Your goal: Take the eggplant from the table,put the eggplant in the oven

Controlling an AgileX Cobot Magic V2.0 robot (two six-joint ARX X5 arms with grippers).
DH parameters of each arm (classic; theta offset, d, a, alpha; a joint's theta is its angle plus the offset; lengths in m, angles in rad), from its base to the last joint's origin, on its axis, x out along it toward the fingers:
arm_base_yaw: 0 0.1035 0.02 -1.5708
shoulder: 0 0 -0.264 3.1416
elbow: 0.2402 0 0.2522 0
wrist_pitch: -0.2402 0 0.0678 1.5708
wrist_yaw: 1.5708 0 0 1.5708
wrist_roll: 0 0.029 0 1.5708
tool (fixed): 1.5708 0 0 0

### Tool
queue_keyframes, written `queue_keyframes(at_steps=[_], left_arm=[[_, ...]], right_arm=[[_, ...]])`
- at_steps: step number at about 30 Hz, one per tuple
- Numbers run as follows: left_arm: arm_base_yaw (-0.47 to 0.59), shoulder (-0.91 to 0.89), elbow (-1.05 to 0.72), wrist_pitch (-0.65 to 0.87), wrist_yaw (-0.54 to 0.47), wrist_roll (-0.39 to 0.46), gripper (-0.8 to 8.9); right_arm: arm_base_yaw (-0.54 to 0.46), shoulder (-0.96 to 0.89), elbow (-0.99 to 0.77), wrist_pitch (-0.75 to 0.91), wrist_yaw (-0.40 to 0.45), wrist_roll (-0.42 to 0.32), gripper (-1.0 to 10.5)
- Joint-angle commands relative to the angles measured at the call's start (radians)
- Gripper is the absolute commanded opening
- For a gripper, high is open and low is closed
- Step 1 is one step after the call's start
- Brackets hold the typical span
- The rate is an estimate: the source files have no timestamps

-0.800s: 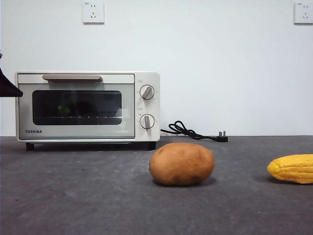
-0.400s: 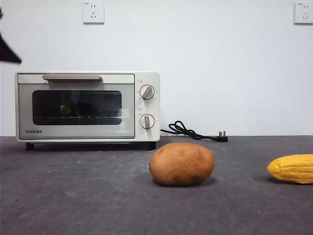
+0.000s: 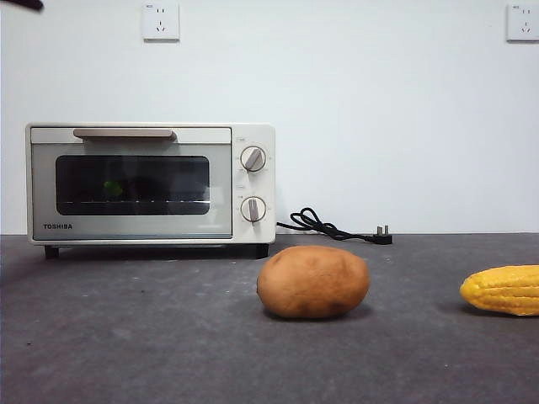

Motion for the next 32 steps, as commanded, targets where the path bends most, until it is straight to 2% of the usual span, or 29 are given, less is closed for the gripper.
queue_keyframes(at_steps=[1, 13, 25, 32], left_arm=[[-0.026, -0.098, -0.001, -0.092, -0.036, 0.014, -0.06], [-0.061, -0.455, -0.001, -0.344, -0.198, 0.020, -0.06], [-0.061, -0.601, -0.001, -0.533, -0.198, 0.020, -0.06], [-0.061, -0.603, -0.001, -0.546, -0.198, 0.023, -0.06]], right_arm=[[0.001, 0.000, -0.010, -0.023, 0.004, 0.000, 0.0], [0.001, 0.000, -0.010, -0.023, 0.004, 0.000, 0.0], [0.001, 0.000, -0.010, -0.023, 0.004, 0.000, 0.0], [0.001, 0.000, -0.010, -0.023, 0.004, 0.000, 0.0]])
